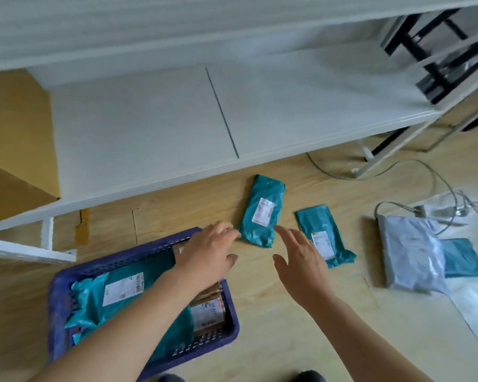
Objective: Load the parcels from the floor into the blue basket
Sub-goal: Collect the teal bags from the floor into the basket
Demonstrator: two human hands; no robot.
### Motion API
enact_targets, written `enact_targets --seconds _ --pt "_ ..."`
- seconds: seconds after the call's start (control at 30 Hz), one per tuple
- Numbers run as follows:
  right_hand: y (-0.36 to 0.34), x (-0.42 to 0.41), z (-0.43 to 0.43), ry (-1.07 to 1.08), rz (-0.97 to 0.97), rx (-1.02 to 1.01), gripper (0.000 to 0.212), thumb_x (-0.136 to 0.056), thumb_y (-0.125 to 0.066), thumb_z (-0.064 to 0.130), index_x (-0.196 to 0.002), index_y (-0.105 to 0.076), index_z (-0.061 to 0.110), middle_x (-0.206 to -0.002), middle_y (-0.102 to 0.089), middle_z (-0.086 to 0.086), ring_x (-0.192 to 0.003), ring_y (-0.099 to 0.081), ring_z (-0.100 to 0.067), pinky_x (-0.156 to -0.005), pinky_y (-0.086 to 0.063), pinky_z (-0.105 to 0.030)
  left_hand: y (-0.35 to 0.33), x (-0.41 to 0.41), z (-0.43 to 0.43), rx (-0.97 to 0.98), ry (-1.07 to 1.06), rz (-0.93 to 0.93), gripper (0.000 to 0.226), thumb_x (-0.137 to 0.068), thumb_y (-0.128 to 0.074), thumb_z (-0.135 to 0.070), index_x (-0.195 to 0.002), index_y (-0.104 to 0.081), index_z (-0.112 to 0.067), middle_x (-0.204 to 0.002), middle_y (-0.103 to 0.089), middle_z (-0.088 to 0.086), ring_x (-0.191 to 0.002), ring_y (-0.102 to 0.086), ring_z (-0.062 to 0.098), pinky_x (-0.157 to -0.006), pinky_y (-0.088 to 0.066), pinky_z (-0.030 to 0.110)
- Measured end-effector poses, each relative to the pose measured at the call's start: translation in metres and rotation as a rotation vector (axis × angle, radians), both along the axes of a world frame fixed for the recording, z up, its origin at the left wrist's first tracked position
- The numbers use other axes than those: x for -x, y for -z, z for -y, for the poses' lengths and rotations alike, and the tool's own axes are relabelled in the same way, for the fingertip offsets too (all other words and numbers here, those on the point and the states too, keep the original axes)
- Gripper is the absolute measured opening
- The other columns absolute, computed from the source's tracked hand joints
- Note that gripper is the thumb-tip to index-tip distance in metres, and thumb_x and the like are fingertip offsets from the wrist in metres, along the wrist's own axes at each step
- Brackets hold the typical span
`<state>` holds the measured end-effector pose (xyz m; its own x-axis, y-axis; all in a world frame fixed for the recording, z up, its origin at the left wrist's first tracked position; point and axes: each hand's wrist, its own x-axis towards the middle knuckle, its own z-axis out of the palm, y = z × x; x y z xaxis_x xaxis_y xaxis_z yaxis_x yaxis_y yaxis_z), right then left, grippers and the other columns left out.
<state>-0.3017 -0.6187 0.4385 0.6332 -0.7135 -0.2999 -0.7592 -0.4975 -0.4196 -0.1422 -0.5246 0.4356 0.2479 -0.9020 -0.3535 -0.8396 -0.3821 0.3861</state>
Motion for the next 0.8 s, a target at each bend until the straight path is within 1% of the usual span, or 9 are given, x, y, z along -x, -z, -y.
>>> enact_targets --seconds 0.17,0.3,0.5,0.67,0.8 --pt "-0.021 0.077 0.041 0.109 -0.019 -0.018 0.055 -0.094 -0.051 0.026 -0.144 -0.03 0.03 -0.143 -0.041 0.004 -0.128 -0.04 -0.018 -0.099 -0.035 -0.03 -0.023 0.07 0.061 0.014 0.099 0.015 0.046 -0.093 -0.052 -0.032 -0.136 -0.041 -0.025 -0.143 -0.035 -0.008 -0.128 -0.039 0.016 -0.101 -0.036 0.029" --pt "-0.039 0.142 0.085 0.163 -0.033 -0.009 0.049 -0.094 -0.049 0.026 -0.142 -0.035 0.028 -0.137 -0.047 0.001 -0.124 -0.044 -0.02 -0.096 -0.037 -0.029 -0.04 0.132 0.11 0.011 0.124 -0.006 0.045 -0.092 -0.051 -0.032 -0.136 -0.043 -0.025 -0.142 -0.035 -0.008 -0.126 -0.041 0.016 -0.1 -0.038 0.03" --pt "-0.052 0.227 0.135 0.25 -0.069 -0.021 0.042 -0.094 -0.047 0.027 -0.135 -0.043 0.03 -0.129 -0.053 0.003 -0.118 -0.049 -0.018 -0.091 -0.04 -0.029 -0.057 0.212 0.169 0.005 0.16 -0.032 0.045 -0.092 -0.051 -0.028 -0.136 -0.041 -0.027 -0.14 -0.038 -0.009 -0.127 -0.04 0.013 -0.101 -0.037 0.03" --pt "-0.054 0.276 0.164 0.311 -0.053 -0.034 0.042 -0.094 -0.047 0.025 -0.135 -0.044 0.03 -0.131 -0.052 0.006 -0.119 -0.05 -0.017 -0.089 -0.042 -0.027 -0.052 0.255 0.208 -0.036 0.208 -0.029 0.053 -0.088 -0.055 -0.025 -0.138 -0.038 -0.029 -0.14 -0.037 -0.009 -0.127 -0.04 0.014 -0.102 -0.037 0.031" --pt "-0.044 0.311 0.186 0.335 -0.108 -0.052 0.033 -0.091 -0.045 0.02 -0.124 -0.051 0.022 -0.122 -0.057 0.001 -0.111 -0.054 -0.02 -0.073 -0.035 -0.024 -0.048 0.29 0.239 -0.052 0.259 -0.056 0.059 -0.087 -0.057 -0.024 -0.141 -0.033 -0.029 -0.141 -0.035 -0.009 -0.128 -0.039 0.013 -0.099 -0.034 0.026"
